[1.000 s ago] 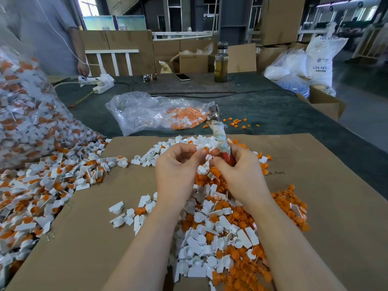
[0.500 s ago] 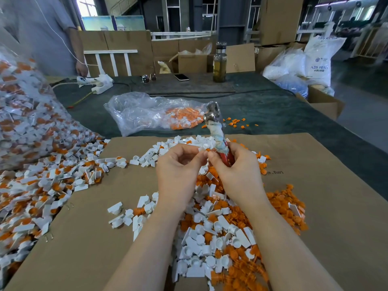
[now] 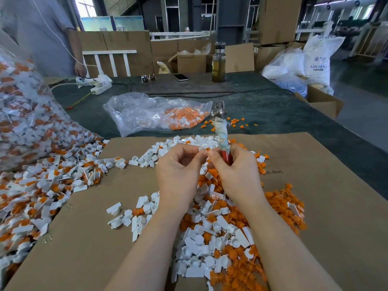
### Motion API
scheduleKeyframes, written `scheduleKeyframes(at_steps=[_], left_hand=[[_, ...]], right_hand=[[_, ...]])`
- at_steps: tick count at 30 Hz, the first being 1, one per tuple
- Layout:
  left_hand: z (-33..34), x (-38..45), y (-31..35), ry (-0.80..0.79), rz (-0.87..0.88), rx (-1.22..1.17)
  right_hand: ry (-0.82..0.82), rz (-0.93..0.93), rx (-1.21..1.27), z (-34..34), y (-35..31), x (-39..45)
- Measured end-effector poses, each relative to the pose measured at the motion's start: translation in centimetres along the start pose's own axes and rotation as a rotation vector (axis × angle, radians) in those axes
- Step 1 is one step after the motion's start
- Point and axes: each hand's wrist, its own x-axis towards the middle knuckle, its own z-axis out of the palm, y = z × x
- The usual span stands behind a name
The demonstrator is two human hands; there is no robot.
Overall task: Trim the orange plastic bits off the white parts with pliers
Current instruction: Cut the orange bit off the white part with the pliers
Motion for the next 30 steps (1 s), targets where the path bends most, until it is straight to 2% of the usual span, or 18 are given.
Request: scheduleKeyframes(at_steps=[4,8,11,15,24,30], left_hand=[[-0.4,0.3,-0.2,-0.012,-0.005,-0.065],[-1.3,0.9,-0.3,0.005,-0.095,-0.264],[-2.0,1.3,-0.3,0.021,-0.142,-0.406],[-2.6,1.7,-0.1,0.023,-0.150,-0.466],[-2.9,1.9,0.0,-0.009,-0.136,-0.512],[-3.1,2.0,0.0,-0.011,-0.133,-0.555]], right_hand=[[-0.109,0.050,0.065,-0.4,0.0,0.2],[-0.303,0.095,0.097,-1.7,0.1,0.3],[-0.439,0.117,0.030,-2.4,0.0,0.3],[-0.572,0.108,-0.122,-2.2,-0.2,0.2],[-0.634,0.080,-0.174,-2.4,-0.5,0.0],[-0.597,-0.006,-0.275,-1.9,-0.2,-0.2]])
